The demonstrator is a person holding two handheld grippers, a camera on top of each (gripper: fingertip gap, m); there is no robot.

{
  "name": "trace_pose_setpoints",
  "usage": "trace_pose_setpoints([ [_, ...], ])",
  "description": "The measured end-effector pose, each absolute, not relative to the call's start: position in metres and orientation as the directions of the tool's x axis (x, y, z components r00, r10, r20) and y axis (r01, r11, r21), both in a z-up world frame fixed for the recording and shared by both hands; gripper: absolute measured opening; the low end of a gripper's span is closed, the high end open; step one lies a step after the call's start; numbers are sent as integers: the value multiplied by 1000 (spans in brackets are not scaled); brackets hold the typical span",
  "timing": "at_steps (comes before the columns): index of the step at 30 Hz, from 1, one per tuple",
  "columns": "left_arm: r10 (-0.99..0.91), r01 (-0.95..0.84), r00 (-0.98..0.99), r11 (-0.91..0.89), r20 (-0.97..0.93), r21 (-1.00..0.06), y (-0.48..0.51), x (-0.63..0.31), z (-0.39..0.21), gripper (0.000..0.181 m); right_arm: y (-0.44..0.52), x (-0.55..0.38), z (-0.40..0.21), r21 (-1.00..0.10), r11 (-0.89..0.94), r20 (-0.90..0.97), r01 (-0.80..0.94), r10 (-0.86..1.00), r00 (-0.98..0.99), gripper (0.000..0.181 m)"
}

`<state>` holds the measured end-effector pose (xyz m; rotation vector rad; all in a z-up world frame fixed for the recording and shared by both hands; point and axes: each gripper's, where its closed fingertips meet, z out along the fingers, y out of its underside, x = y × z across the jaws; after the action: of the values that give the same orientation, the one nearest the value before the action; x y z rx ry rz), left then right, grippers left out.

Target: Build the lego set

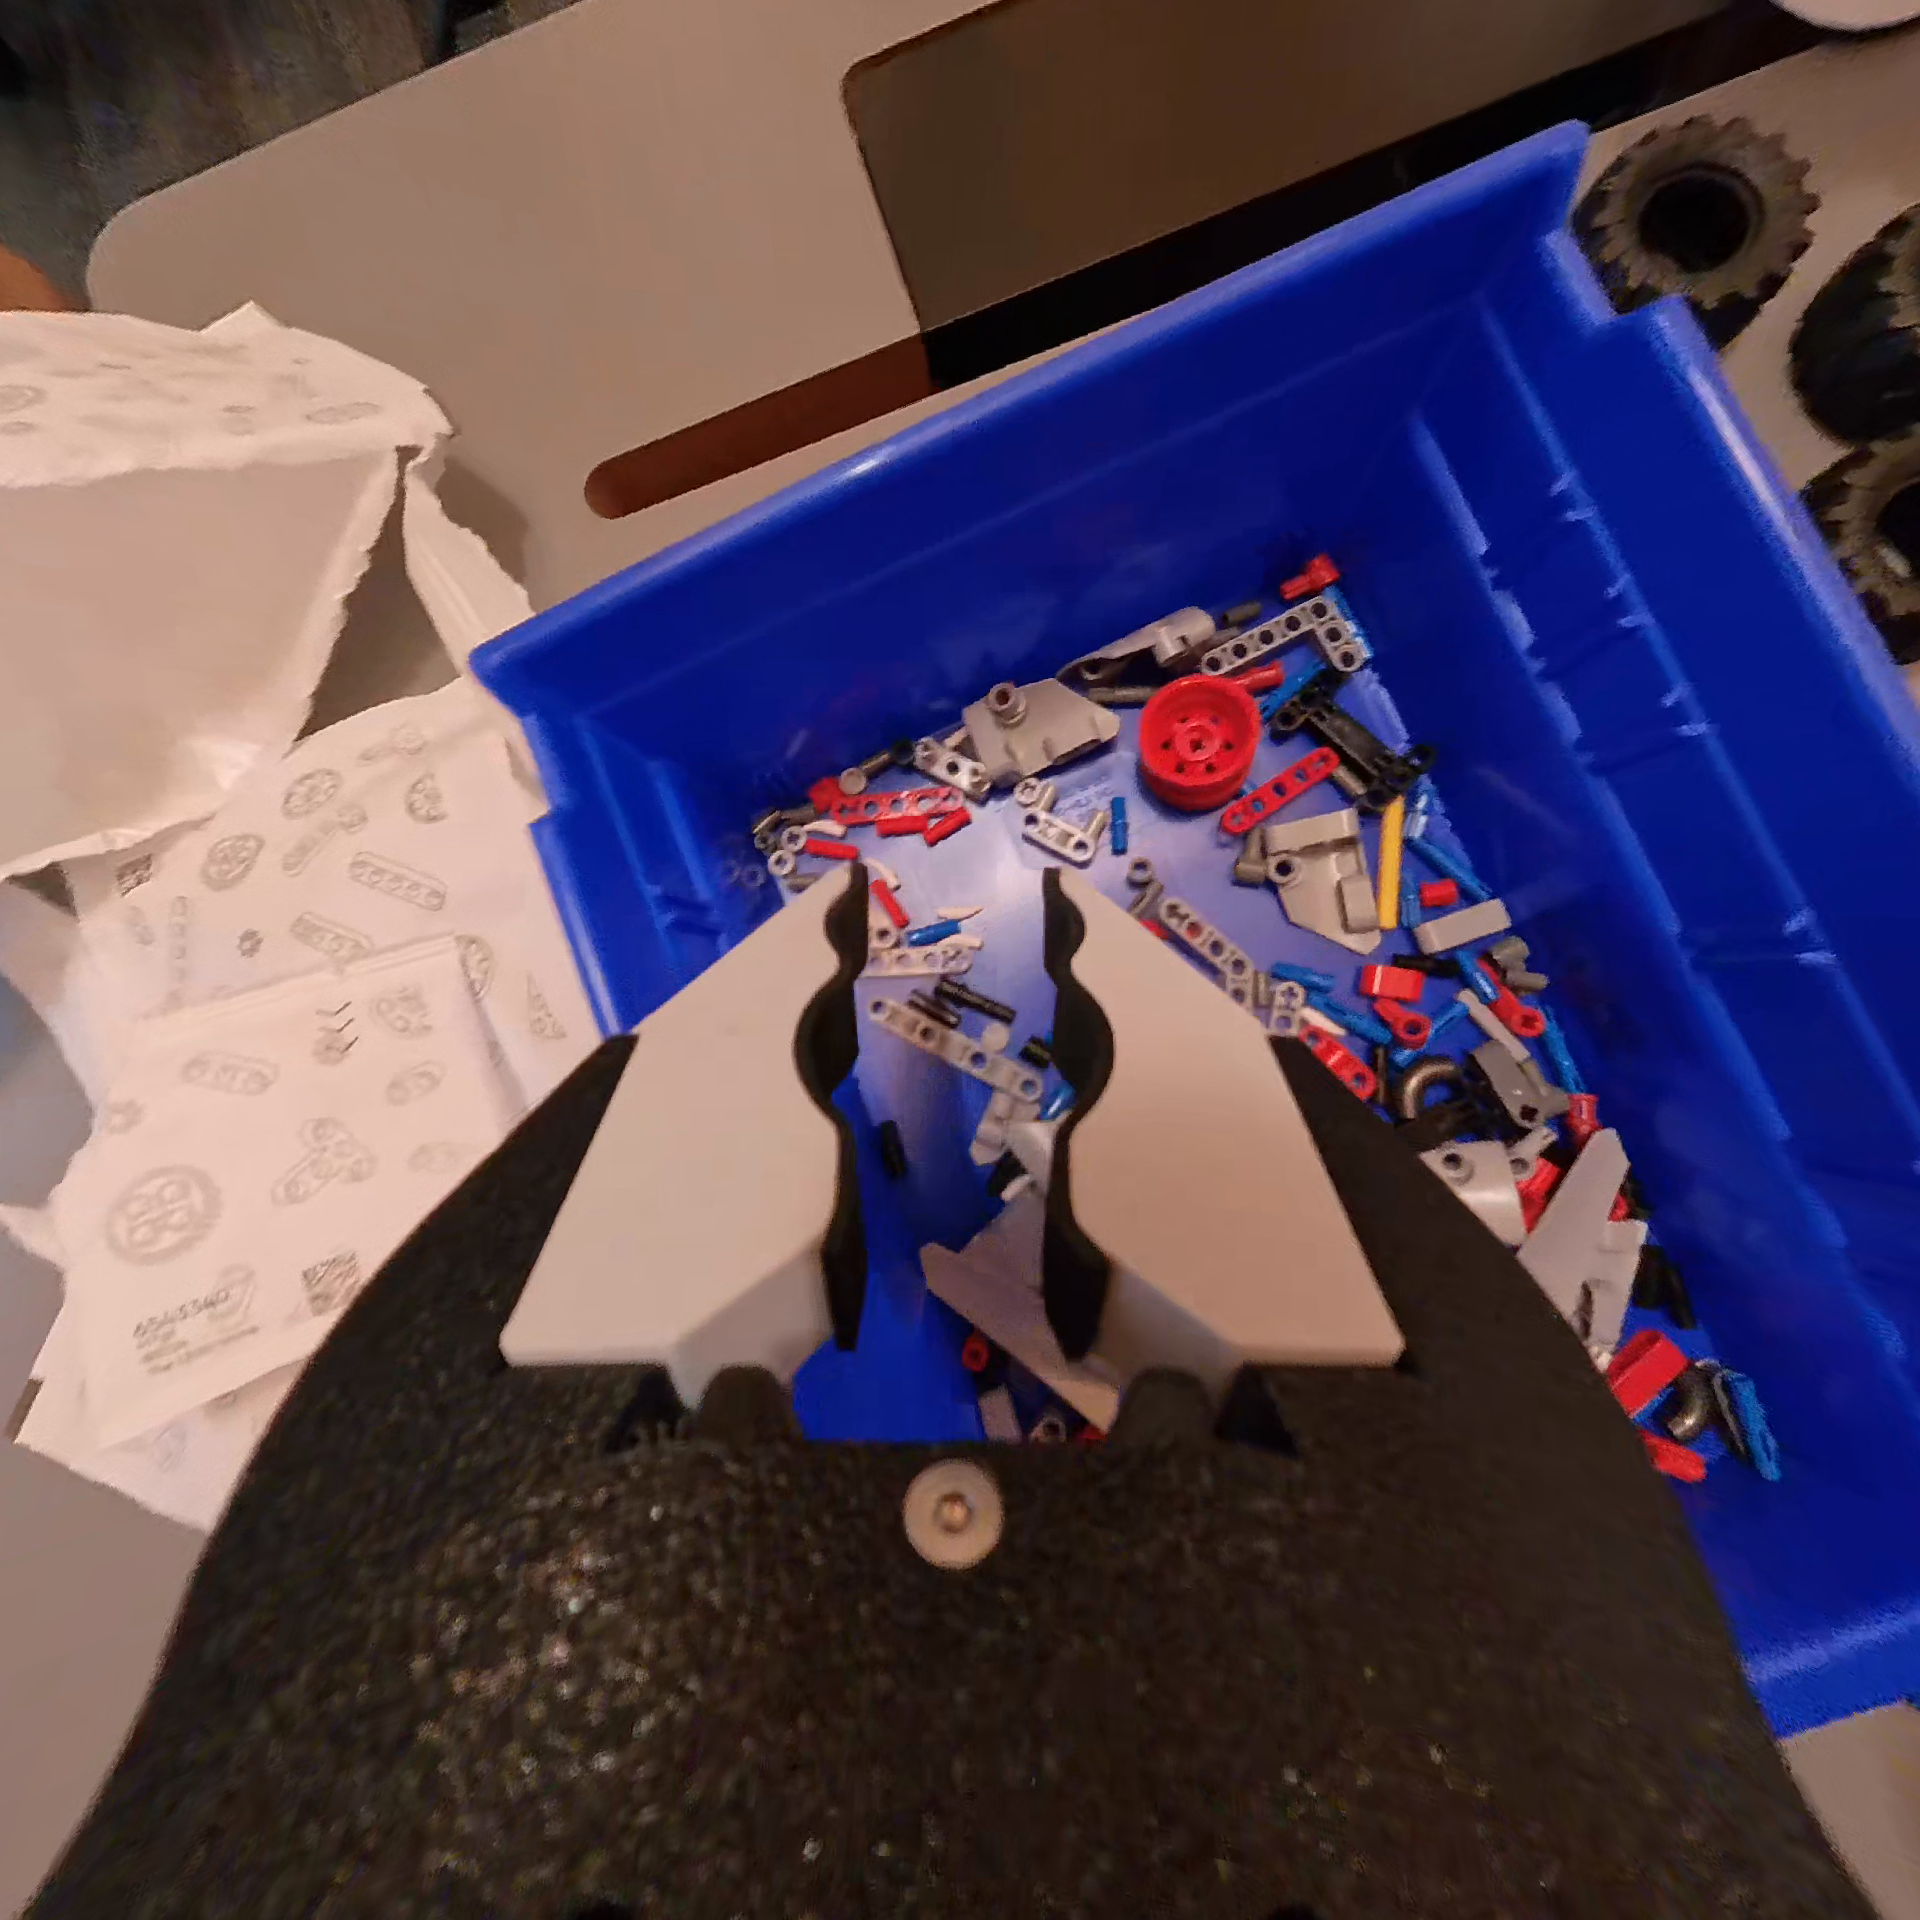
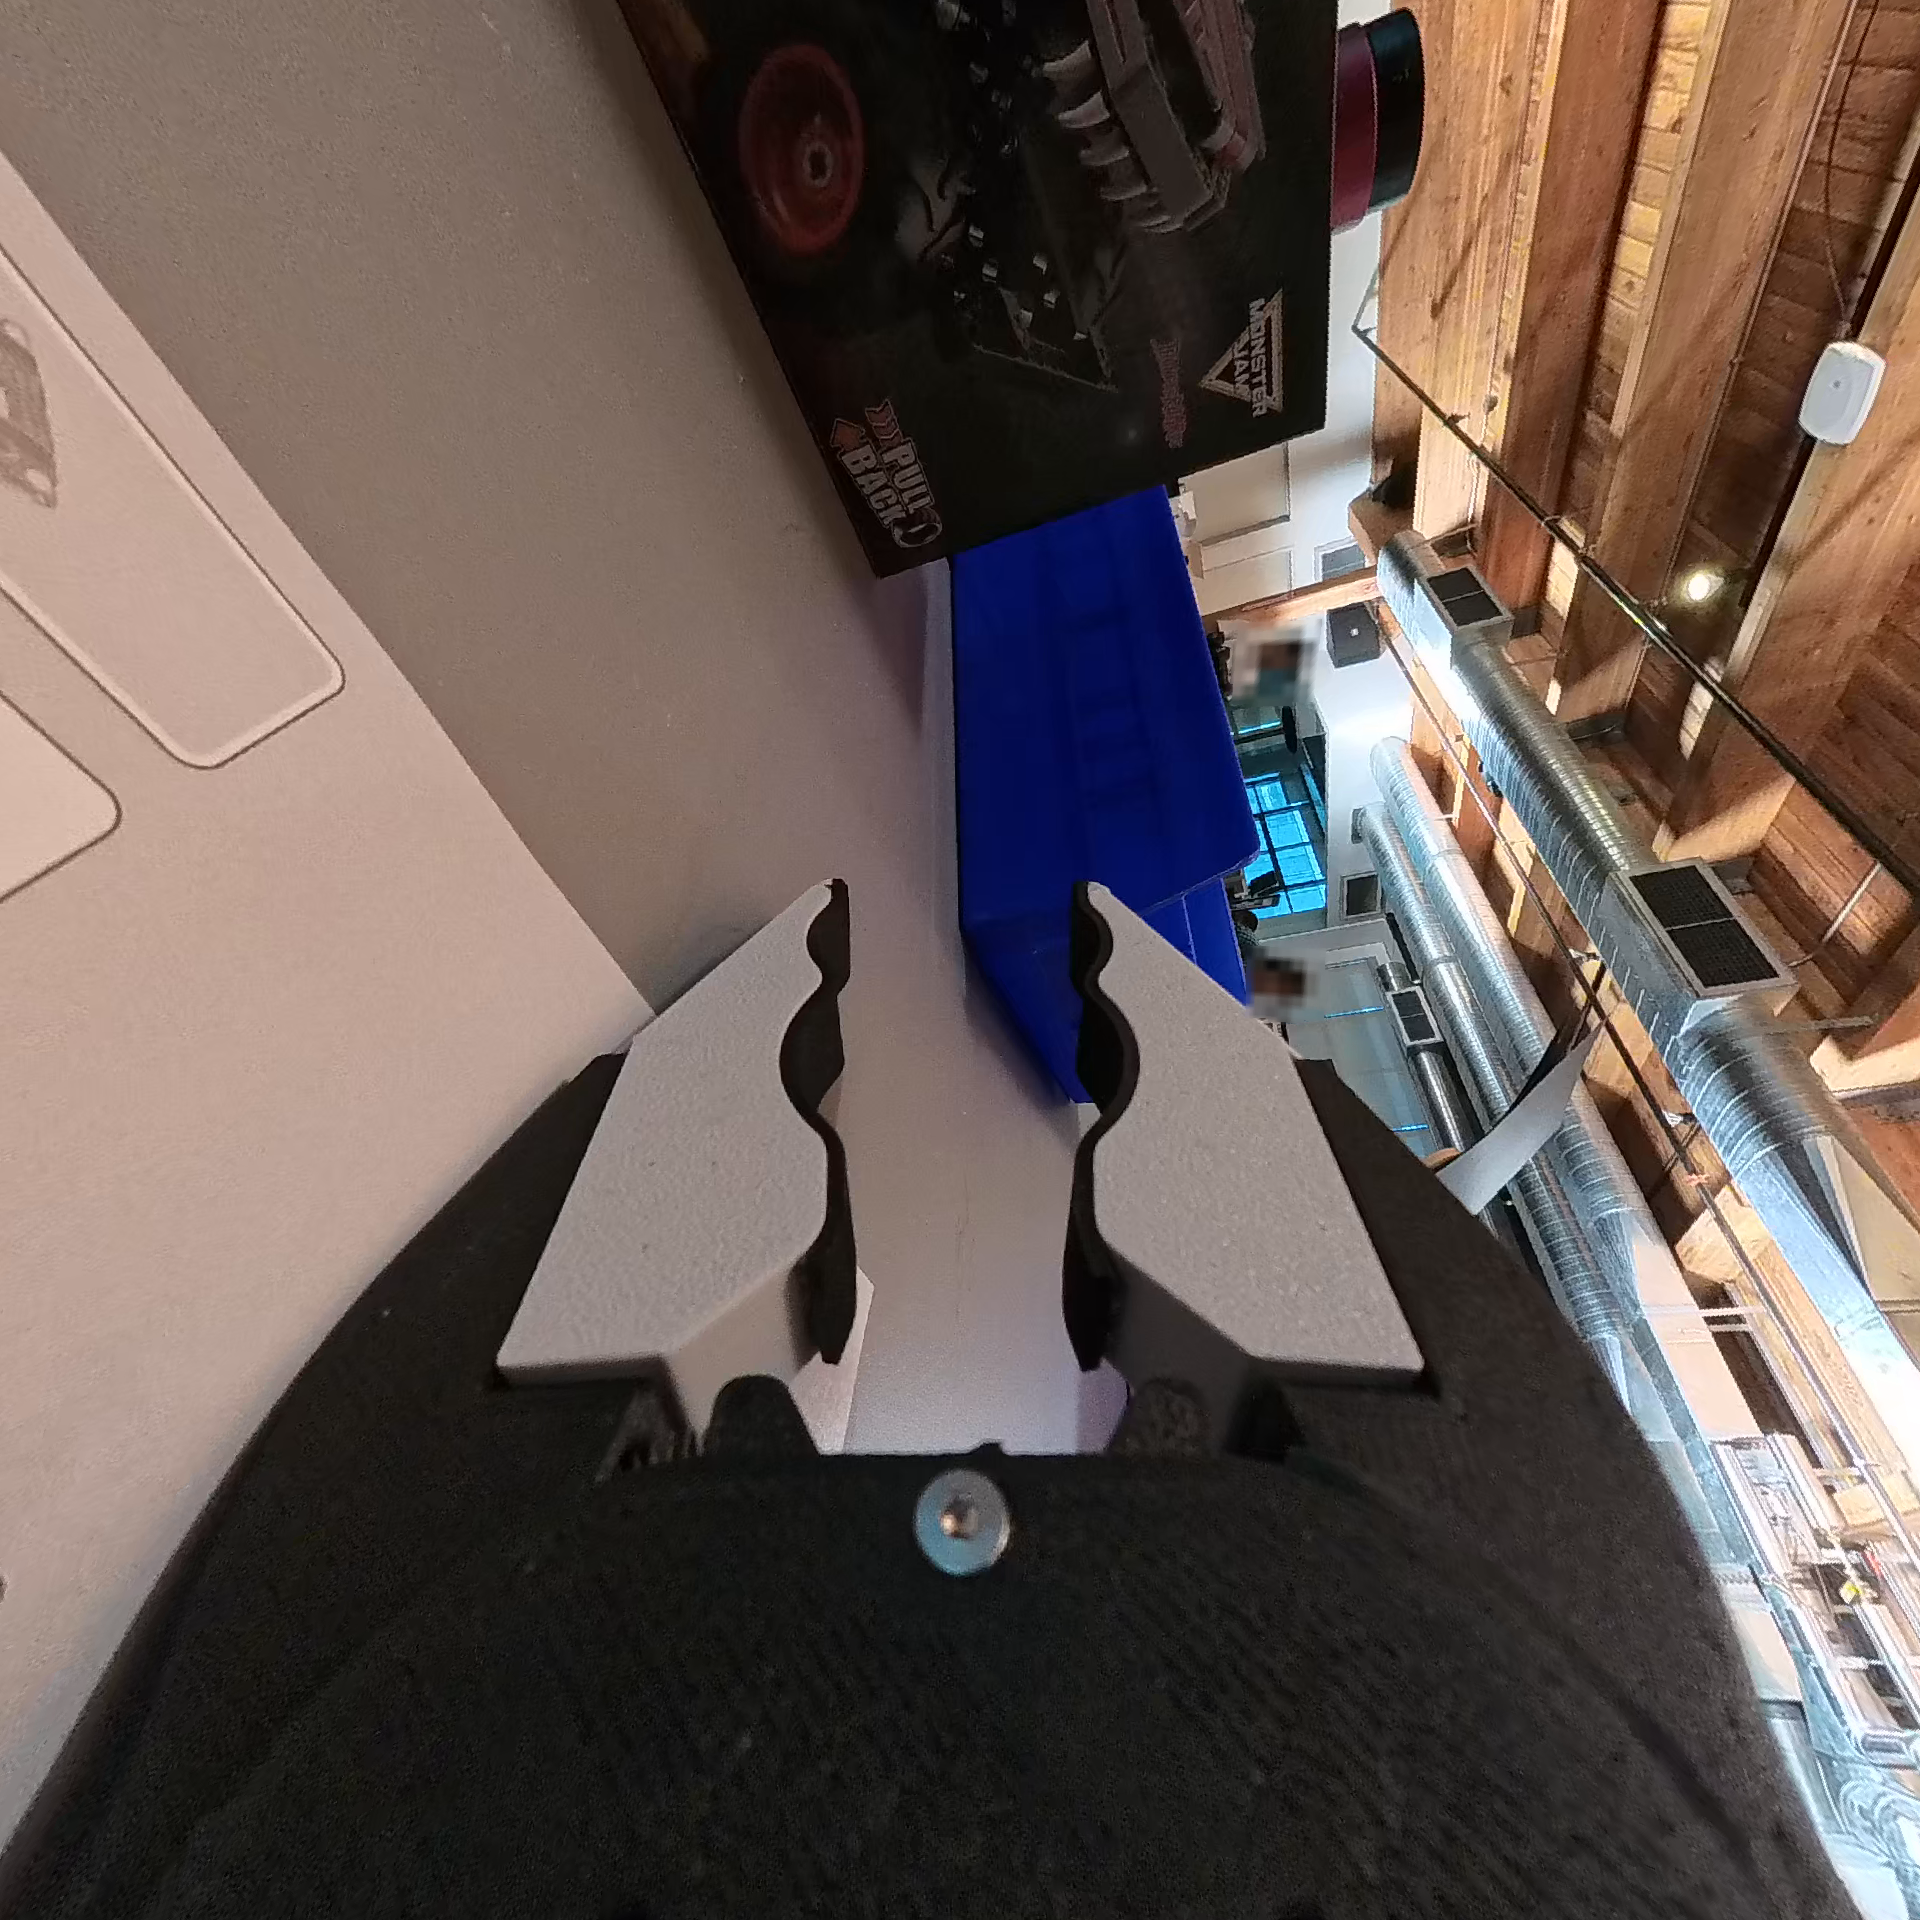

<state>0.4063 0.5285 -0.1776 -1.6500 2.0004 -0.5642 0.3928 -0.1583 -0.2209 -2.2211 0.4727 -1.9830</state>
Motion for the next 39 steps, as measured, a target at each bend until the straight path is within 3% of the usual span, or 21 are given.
trace_pose_setpoints([
  [9, -986, -811, -125, 163, -106, -562, 529, 408, -190, 34, -158, 393, -221, -296, -944, 946, -146, -311, 88, 40],
  [15, -993, -769, -118, 111, -31, -629, 519, 423, -187, 37, -158, 393, -221, -296, -944, 947, -147, -310, 88, 40],
  [19, -969, -728, -244, 210, -40, -652, 480, 443, -207, 48, -158, 393, -221, -296, -943, 946, -149, -311, 88, 40],
  [22, -969, -712, -230, 230, -90, -663, 469, 460, -221, 62, -158, 393, -221, -294, -944, 947, -149, -309, 87, 40],
  [26, -958, -672, -259, 268, -119, -690, 459, 470, -234, 52, -158, 393, -221, -295, -944, 947, -148, -310, 89, 39],
  [29, -874, -604, -445, 455, -197, -654, 445, 464, -249, 53, -158, 392, -221, -295, -944, 947, -149, -310, 88, 39],
  [30, -852, -579, -472, 492, -225, -650, 445, 460, -249, 43, -158, 392, -221, -295, -944, 947, -150, -310, 87, 40],
  [31, -841, -577, -491, 510, -229, -638, 445, 454, -249, 34, -158, 392, -221, -295, -944, 947, -150, -309, 86, 40],
  [35, -822, -650, -559, 517, -110, -557, 449, 423, -248, 28, -158, 392, -220, -295, -944, 947, -150, -310, 85, 40],
  [39, -831, -780, -556, 514, 18, -356, 468, 380, -259, 24, -158, 392, -221, -297, -943, 946, -149, -311, 87, 40],
])
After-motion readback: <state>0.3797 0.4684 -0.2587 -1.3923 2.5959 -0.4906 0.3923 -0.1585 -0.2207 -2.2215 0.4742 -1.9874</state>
